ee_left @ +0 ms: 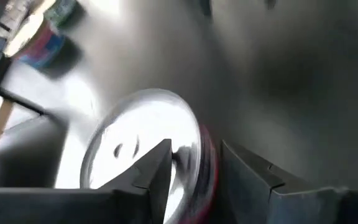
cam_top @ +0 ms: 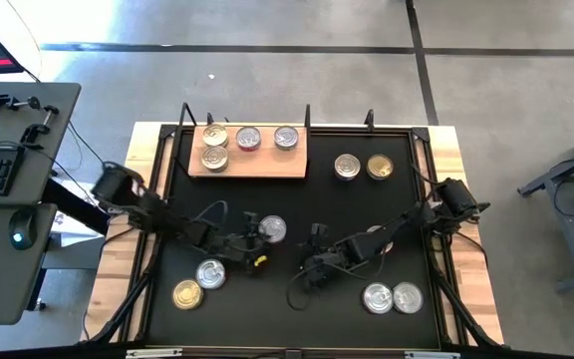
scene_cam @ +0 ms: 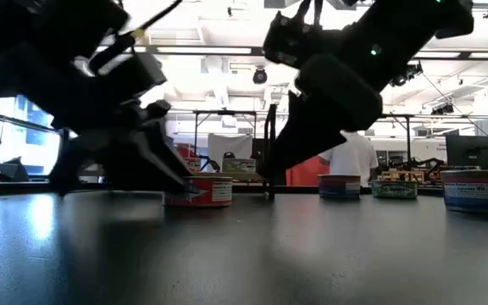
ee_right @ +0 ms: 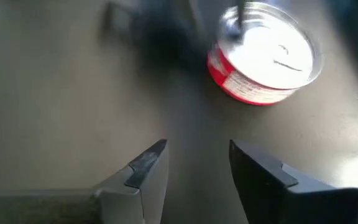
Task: Stack canned seafood by type on shelf
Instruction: Put the red tuna can on the shelf
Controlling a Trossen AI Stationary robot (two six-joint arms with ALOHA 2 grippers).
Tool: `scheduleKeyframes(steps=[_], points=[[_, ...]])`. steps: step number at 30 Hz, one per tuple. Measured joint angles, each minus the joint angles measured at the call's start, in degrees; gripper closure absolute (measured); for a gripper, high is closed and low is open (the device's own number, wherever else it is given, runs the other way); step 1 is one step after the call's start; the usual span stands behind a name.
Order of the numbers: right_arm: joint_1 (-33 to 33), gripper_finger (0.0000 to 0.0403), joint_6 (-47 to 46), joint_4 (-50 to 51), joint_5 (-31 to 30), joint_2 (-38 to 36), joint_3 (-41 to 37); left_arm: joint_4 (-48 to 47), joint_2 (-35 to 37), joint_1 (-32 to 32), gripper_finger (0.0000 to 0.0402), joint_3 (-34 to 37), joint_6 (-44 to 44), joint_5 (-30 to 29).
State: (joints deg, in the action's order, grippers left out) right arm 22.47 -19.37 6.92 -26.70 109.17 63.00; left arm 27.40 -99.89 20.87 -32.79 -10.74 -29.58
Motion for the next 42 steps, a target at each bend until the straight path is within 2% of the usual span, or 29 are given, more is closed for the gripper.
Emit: scheduleKeyframes(steps=[3,6,12,14,19,22,26,31,37,42], points=[[-0.3,0.0242,-0.1,0.1,0.2,0.2,-0.1,-2.1,-1.5,-0.4,0.0270,-1.4,-0.5,-0.8],[-0.4,0.0242,-0.1,1.0,-0.2,0.2,-0.2,-4.5,-2.5,0.0,0.0286,-2.7,-0.7,-3.2],[0.4,0.0242,-1.2,1.1,-0.1,0.0,-0.1,-7.7,-1.4,1.5,0.0377,-2.7,-1.4,-7.0],[1.3,0.0242,-0.9,1.4,-0.3,-0.4,-0.1,-8.3,-0.8,2.2,0.0393,-2.8,-1.4,-7.8],[3.5,0.0242,-1.2,2.9,-2.8,-1.0,-0.1,-10.7,1.5,4.1,0.0396,-2.6,-1.1,-8.8],[3.8,0.0242,-1.9,3.3,-4.0,-1.0,-0.1,-14.7,3.4,5.5,0.0399,-3.6,0.4,-11.6],[3.8,0.0242,-3.8,4.1,-4.1,-1.0,-0.1,-21.0,6.6,7.4,0.0401,-5.3,1.6,-17.0],[3.8,0.0242,-4.8,4.6,-4.1,-1.0,-0.1,-26.0,10.7,8.6,0.0401,-5.6,-0.8,-24.7],[3.8,0.0242,-4.7,4.5,-4.7,-1.0,-0.1,-32.7,15.8,0.7,0.0402,-5.3,-1.5,-25.6],[3.8,0.0242,-4.8,4.5,-4.8,-1.0,-0.1,-29.7,18.6,-11.3,0.0401,-2.7,-6.7,-18.0]])
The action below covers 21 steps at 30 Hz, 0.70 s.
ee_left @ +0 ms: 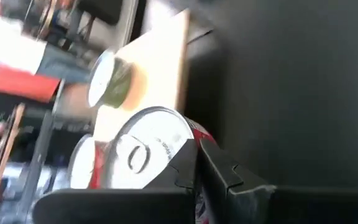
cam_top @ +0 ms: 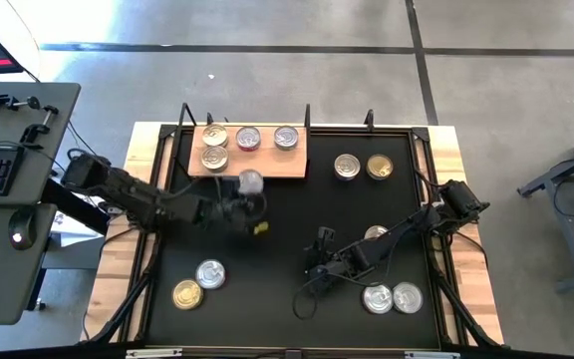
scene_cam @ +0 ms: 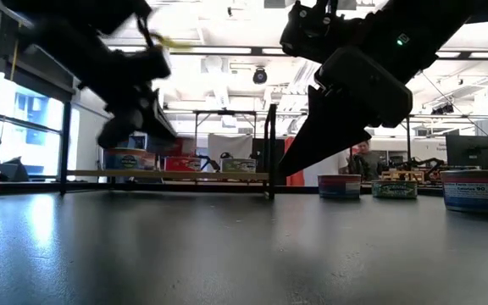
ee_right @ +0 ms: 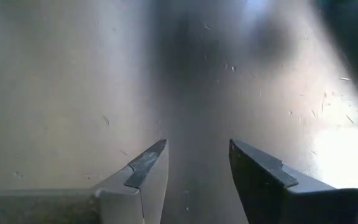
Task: Stack canned seafood by type on shelf
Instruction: Put the red tuna can on the shelf
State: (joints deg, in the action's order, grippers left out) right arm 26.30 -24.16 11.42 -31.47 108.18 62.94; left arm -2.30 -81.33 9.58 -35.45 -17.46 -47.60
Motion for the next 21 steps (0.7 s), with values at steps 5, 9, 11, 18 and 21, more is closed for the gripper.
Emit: scheduleKeyframes(steps=[5,9,11,18,21], points=[[0.0,0.0242,0.2,0.0,0.0,0.0,0.0,3.2,0.0,-11.0,0.0401,0.4,-3.9,8.3],[0.0,0.0242,0.2,0.0,0.0,0.0,0.0,5.0,0.0,-17.1,0.0401,0.4,-3.8,15.7],[0.0,0.0242,0.1,0.0,0.0,0.0,0.0,5.1,0.0,-19.3,0.0401,0.4,-3.8,16.3],[0.0,0.0242,0.2,0.0,0.0,0.0,0.0,5.0,0.0,-22.8,0.0387,0.4,-4.4,16.5],[0.0,0.0242,0.2,0.0,0.0,0.0,0.0,5.2,0.0,-22.8,0.0370,0.4,-6.5,16.5]])
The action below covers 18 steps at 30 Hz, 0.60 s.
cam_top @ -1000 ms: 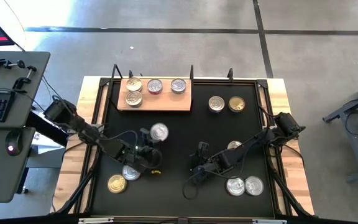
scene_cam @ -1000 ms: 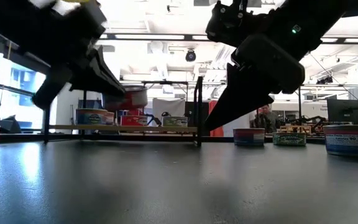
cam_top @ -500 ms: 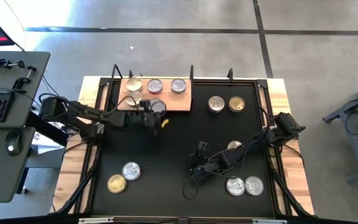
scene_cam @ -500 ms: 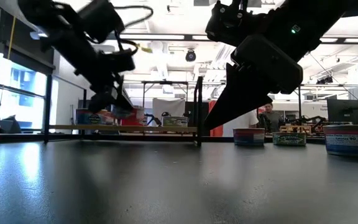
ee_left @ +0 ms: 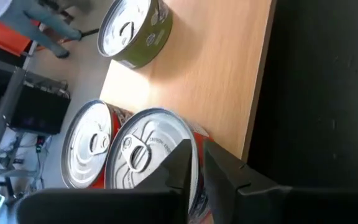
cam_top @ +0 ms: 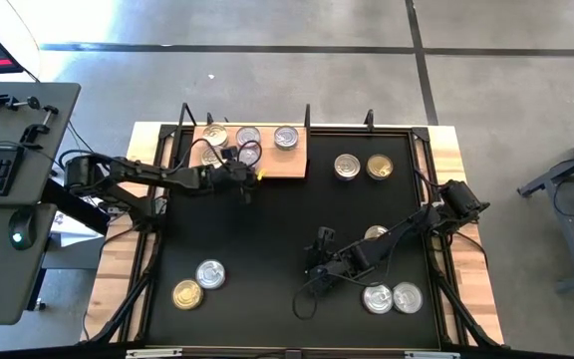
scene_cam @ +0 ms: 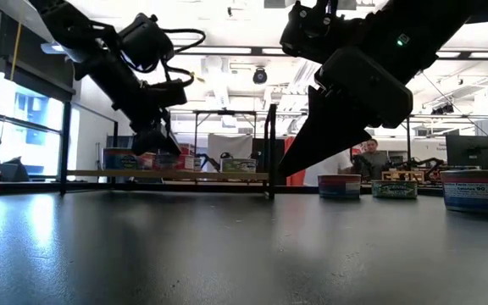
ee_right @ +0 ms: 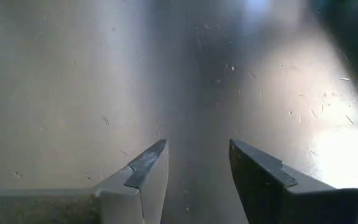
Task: Stack canned seafood by type on shelf
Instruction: Put the red tuna can on the shelf, then put the green tuna can on the shelf
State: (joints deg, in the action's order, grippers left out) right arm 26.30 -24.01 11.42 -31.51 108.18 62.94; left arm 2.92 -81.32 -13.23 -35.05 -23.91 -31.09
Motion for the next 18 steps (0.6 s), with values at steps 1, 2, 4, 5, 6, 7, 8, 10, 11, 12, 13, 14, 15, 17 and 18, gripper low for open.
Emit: scheduleKeyframes(steps=[1,2,4,5,6,7,8,10,11,12,13,14,15,17,18], points=[[0.0,0.0242,0.0,0.0,0.0,0.0,0.0,0.1,0.0,0.1,0.0362,0.0,-0.2,0.0],[0.0,0.0242,0.0,0.0,0.0,0.0,0.0,0.0,0.0,0.1,0.0354,0.0,-0.2,0.0],[0.0,0.0242,0.0,0.0,0.0,0.0,0.0,0.0,0.0,0.3,0.0335,0.0,0.1,0.0],[0.0,0.0242,0.0,0.0,0.0,0.0,0.0,0.0,0.0,0.4,0.0326,0.0,0.9,-0.3],[0.0,0.0242,0.0,0.0,0.0,0.0,0.0,-0.1,0.2,0.7,0.0318,0.0,1.8,-0.8],[0.0,0.0242,0.0,0.0,0.1,0.0,0.0,-0.8,0.6,1.2,0.0310,-0.1,3.2,-1.3],[0.1,0.0242,0.5,0.0,0.5,0.0,0.0,-2.2,1.0,1.8,0.0303,-0.6,4.7,-1.5],[0.7,0.0242,2.3,0.7,3.6,0.0,0.0,-6.0,2.3,3.7,0.0294,-1.9,8.8,-1.5],[1.2,0.0242,3.0,1.7,5.0,0.0,0.0,-8.4,3.1,4.9,0.0291,-2.5,11.1,-1.5],[1.7,0.0242,2.8,3.1,5.8,0.0,0.0,-10.6,3.9,6.2,0.0289,-3.1,13.1,-1.5],[2.2,0.0242,1.8,5.1,6.3,-0.1,0.0,-12.7,4.6,7.7,0.0288,-3.5,15.1,-1.5],[2.6,0.0242,0.3,7.4,6.5,-0.5,0.0,-14.3,5.3,9.3,0.0287,-3.6,16.9,-1.5],[3.0,0.0242,-1.6,9.5,6.5,-1.1,0.0,-15.7,6.1,11.1,0.0287,-3.6,18.9,-1.4],[4.1,0.0242,-5.2,13.5,5.9,-3.1,0.0,-16.2,7.1,14.9,0.0287,-3.3,23.0,-1.4],[4.7,0.0242,-6.8,14.9,5.6,-4.6,0.0,-16.3,7.3,16.7,0.0287,-3.1,24.7,-1.4]])
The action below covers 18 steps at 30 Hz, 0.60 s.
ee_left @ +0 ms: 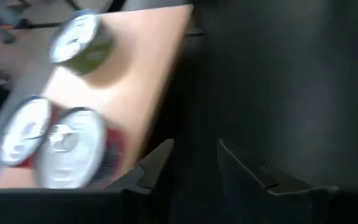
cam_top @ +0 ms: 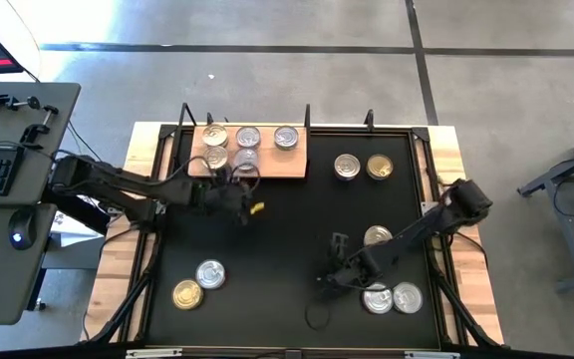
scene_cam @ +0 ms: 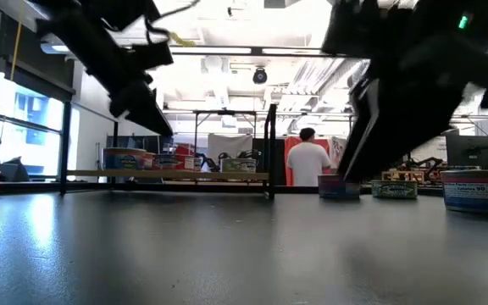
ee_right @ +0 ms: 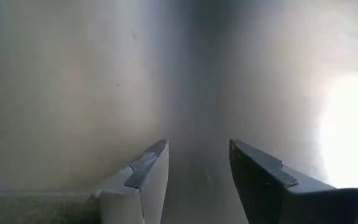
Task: Stack canned seafood by type on shelf
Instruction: Put the green tuna can on the shelf
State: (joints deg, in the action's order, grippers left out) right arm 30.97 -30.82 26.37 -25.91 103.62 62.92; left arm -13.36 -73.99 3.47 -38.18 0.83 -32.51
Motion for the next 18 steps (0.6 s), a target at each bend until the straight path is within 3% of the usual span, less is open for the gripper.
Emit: scheduleKeyframes(steps=[7,14,18], points=[[6.3,0.0242,-16.7,14.5,0.9,-12.0,0.0,10.2,-1.0,10.9,0.0287,4.0,8.4,0.0],[14.5,0.0242,-49.6,32.1,19.9,-18.7,0.0,24.3,-4.0,16.6,0.0287,7.6,9.1,0.0],[18.7,0.0242,-59.5,35.4,23.1,-18.4,0.0,25.7,-5.7,17.9,0.0287,7.6,9.6,-1.3]])
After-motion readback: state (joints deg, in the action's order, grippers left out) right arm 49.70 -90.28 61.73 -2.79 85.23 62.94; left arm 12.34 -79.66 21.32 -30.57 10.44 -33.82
